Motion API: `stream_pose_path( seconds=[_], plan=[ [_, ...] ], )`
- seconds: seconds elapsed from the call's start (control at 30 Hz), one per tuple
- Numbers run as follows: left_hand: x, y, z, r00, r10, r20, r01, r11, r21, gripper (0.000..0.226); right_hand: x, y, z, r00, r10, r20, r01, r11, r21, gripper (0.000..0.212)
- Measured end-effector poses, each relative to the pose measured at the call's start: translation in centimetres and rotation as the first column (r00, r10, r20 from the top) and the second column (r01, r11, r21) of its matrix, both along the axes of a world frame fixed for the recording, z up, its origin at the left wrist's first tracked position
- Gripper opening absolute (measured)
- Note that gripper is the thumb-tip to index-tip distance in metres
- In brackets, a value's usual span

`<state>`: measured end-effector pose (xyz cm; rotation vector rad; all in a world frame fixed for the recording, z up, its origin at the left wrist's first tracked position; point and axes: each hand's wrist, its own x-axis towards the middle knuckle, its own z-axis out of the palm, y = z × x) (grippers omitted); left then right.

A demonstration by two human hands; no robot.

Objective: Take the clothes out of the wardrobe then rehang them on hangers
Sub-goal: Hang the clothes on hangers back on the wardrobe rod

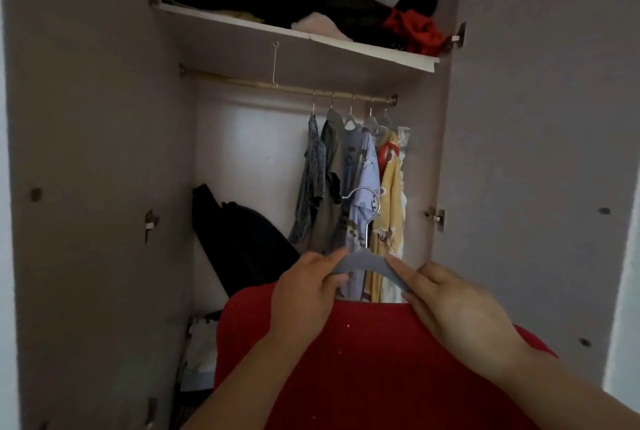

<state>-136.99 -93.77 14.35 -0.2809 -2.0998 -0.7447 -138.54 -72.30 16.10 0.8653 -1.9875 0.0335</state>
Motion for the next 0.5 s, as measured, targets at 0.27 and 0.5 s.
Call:
stream_pose_path(
  seconds=[0.27, 0.5],
  plan=[
    [-11.1, -4.9, 3.0, 0.988, 0.153, -0.001, -0.152, 0.982, 0.111, 0.042, -14.5, -6.1, 3.2, 0.985, 0.119, -0.125, -0.115, 0.992, 0.044, 0.045],
    [-18.4, -9.8, 7.1, 0.947, 0.321, -0.017, -0.317, 0.941, 0.115, 0.041, -24.1, -12.4, 7.0, 0.964, 0.232, -0.126, -0.228, 0.973, 0.045, 0.055]
  ],
)
